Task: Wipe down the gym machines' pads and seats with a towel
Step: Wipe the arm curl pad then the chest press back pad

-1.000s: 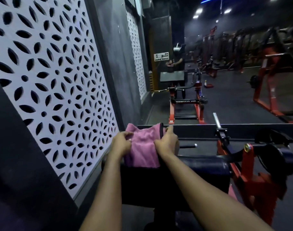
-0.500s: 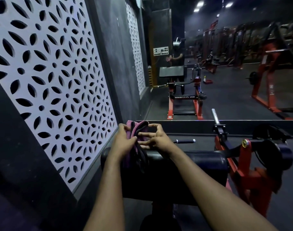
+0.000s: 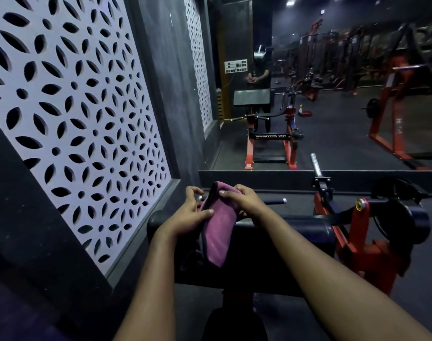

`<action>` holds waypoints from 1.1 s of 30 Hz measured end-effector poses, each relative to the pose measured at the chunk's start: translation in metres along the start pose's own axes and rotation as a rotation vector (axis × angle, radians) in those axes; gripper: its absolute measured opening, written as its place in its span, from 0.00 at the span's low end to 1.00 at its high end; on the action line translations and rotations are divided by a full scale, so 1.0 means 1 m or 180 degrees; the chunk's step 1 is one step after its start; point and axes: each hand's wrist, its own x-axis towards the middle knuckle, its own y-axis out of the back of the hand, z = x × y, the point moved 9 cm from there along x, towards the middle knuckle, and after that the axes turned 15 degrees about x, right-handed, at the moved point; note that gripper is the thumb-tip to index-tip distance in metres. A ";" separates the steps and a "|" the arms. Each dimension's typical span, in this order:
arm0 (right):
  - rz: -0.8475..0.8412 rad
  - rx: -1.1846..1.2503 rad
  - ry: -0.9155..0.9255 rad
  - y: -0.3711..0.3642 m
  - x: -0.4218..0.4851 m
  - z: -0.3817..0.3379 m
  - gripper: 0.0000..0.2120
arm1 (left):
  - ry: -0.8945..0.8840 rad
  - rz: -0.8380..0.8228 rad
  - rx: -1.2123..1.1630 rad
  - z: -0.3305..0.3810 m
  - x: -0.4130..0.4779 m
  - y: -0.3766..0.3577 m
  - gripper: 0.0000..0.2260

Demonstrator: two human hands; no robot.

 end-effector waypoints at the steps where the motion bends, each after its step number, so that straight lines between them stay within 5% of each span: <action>1: -0.0060 0.0011 -0.0077 0.003 0.002 0.002 0.13 | 0.0055 -0.0024 0.0111 -0.005 0.003 -0.001 0.20; 4: 0.0030 -0.0236 -0.0116 0.011 0.013 0.003 0.13 | 0.0292 0.0130 0.0695 -0.016 0.012 -0.005 0.18; 7: 0.0609 -0.0978 -0.0220 0.030 0.026 0.013 0.19 | 0.0306 0.1073 0.1144 -0.011 0.012 -0.020 0.21; 10: 0.0535 -0.1315 -0.0314 0.041 0.029 0.025 0.25 | 0.0088 0.1718 0.1902 0.000 0.008 -0.057 0.25; 15: 0.0645 -0.1623 0.0251 0.086 0.012 0.039 0.17 | -0.0036 0.1127 0.3080 -0.027 0.033 -0.103 0.28; 19: 0.1023 -0.2402 0.0600 0.127 -0.007 0.056 0.06 | 0.0110 0.1271 0.2984 -0.028 0.058 -0.092 0.29; 26: 0.0929 -0.3101 0.1414 0.125 -0.020 0.064 0.06 | 0.0094 0.2036 0.3209 -0.001 0.065 -0.080 0.13; 30: 0.1144 -0.3403 0.1476 0.119 -0.022 0.063 0.09 | 0.0554 0.2045 0.3078 0.001 0.050 -0.110 0.22; 33: 0.1226 -0.3487 0.1432 0.116 -0.022 0.062 0.10 | 0.0394 0.2079 0.3077 -0.005 0.036 -0.136 0.27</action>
